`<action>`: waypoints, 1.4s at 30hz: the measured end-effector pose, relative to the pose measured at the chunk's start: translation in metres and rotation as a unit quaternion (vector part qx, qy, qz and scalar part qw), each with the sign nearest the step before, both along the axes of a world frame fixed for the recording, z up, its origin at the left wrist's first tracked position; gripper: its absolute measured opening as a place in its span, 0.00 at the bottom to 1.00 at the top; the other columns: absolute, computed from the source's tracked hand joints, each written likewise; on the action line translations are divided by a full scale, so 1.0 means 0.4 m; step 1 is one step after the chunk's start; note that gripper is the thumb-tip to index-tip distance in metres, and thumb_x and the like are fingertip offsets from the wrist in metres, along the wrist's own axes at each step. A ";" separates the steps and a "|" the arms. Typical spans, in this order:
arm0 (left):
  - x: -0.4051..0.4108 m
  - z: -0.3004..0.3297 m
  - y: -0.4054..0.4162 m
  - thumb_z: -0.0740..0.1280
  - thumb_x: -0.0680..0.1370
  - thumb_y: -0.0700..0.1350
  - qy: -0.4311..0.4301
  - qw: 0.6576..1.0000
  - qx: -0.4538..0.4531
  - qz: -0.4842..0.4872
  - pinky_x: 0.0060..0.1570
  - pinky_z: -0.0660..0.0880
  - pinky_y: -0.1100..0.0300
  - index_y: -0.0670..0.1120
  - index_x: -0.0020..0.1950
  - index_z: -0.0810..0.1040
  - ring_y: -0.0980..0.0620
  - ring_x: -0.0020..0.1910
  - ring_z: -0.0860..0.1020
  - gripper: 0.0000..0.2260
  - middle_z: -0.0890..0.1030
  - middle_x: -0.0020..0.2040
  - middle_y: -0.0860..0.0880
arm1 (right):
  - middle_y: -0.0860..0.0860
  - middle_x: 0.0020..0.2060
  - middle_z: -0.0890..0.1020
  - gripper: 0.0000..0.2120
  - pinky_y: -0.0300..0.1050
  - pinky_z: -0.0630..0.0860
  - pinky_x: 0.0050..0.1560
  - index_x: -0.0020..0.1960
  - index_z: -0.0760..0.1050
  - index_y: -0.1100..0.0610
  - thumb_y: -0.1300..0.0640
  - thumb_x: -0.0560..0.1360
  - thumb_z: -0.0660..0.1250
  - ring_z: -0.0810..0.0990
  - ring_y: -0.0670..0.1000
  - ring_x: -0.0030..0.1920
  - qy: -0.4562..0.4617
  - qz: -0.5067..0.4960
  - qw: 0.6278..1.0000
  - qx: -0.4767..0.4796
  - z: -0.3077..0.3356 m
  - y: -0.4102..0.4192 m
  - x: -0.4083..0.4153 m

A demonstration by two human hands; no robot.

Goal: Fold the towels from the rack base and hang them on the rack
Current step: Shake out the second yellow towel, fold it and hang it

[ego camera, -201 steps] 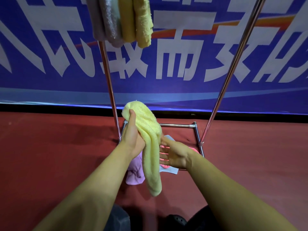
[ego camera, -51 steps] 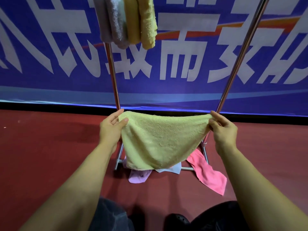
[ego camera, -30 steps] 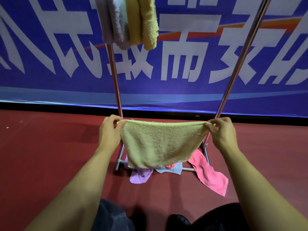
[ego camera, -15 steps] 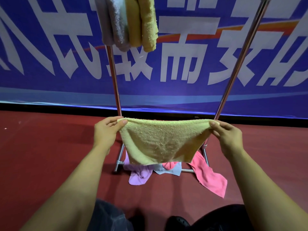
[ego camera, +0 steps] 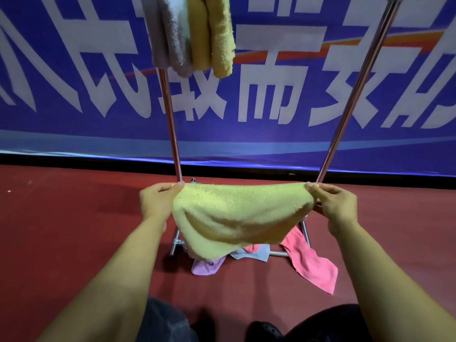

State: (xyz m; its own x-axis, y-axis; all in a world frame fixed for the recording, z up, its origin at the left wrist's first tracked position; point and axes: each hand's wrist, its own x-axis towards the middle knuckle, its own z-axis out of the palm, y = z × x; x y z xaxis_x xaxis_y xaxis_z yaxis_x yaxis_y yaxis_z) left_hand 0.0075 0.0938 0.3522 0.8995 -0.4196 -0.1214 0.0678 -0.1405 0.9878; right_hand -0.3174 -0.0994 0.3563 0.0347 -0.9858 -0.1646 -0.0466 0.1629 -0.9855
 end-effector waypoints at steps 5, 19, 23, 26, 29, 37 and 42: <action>-0.040 0.006 -0.030 0.81 0.70 0.44 0.089 0.996 -0.007 0.019 0.41 0.84 0.54 0.44 0.43 0.83 0.47 0.40 0.82 0.09 0.87 0.45 0.41 | 0.60 0.40 0.88 0.12 0.49 0.85 0.40 0.47 0.86 0.63 0.57 0.68 0.82 0.88 0.57 0.39 -0.008 0.021 0.999 0.032 0.015 0.027 0.043; -0.260 0.022 -0.167 0.68 0.81 0.37 0.170 0.966 -0.083 -0.174 0.38 0.82 0.63 0.38 0.55 0.82 0.53 0.38 0.85 0.05 0.85 0.46 0.40 | 0.53 0.38 0.88 0.09 0.58 0.85 0.52 0.41 0.86 0.53 0.60 0.78 0.71 0.88 0.56 0.45 0.065 0.131 0.986 -0.078 0.015 0.123 0.253; -0.281 0.022 -0.176 0.72 0.79 0.40 0.152 0.969 -0.087 -0.175 0.44 0.83 0.59 0.39 0.53 0.84 0.47 0.43 0.83 0.05 0.85 0.46 0.39 | 0.48 0.40 0.89 0.09 0.60 0.84 0.53 0.46 0.87 0.53 0.49 0.73 0.72 0.88 0.51 0.45 0.078 0.149 0.978 -0.119 0.018 0.138 0.258; -0.284 0.025 -0.177 0.74 0.78 0.39 0.156 0.969 -0.096 -0.168 0.44 0.83 0.58 0.38 0.53 0.84 0.46 0.45 0.85 0.06 0.86 0.48 0.39 | 0.47 0.40 0.89 0.10 0.61 0.83 0.52 0.46 0.88 0.52 0.48 0.73 0.71 0.88 0.50 0.45 0.075 0.165 0.975 -0.128 0.020 0.144 0.259; -0.289 0.035 -0.174 0.75 0.77 0.39 0.151 0.970 -0.100 -0.162 0.47 0.84 0.56 0.39 0.52 0.84 0.44 0.49 0.87 0.06 0.87 0.48 0.40 | 0.47 0.41 0.89 0.07 0.60 0.83 0.53 0.49 0.88 0.53 0.52 0.77 0.72 0.88 0.49 0.46 0.075 0.173 0.972 -0.140 0.022 0.152 0.261; -0.282 0.080 -0.152 0.62 0.83 0.58 0.219 0.949 -0.118 -0.196 0.52 0.83 0.54 0.40 0.53 0.86 0.46 0.49 0.87 0.23 0.87 0.49 0.42 | 0.44 0.45 0.88 0.08 0.48 0.82 0.58 0.54 0.87 0.52 0.52 0.76 0.76 0.86 0.39 0.49 0.071 0.187 0.965 -0.172 0.062 0.180 0.251; -0.265 0.083 -0.132 0.58 0.82 0.63 0.237 0.933 -0.115 -0.246 0.57 0.81 0.52 0.42 0.52 0.86 0.45 0.54 0.86 0.28 0.87 0.52 0.41 | 0.45 0.45 0.89 0.09 0.52 0.83 0.57 0.52 0.87 0.52 0.53 0.73 0.79 0.87 0.42 0.48 0.090 0.172 0.965 -0.177 0.058 0.177 0.250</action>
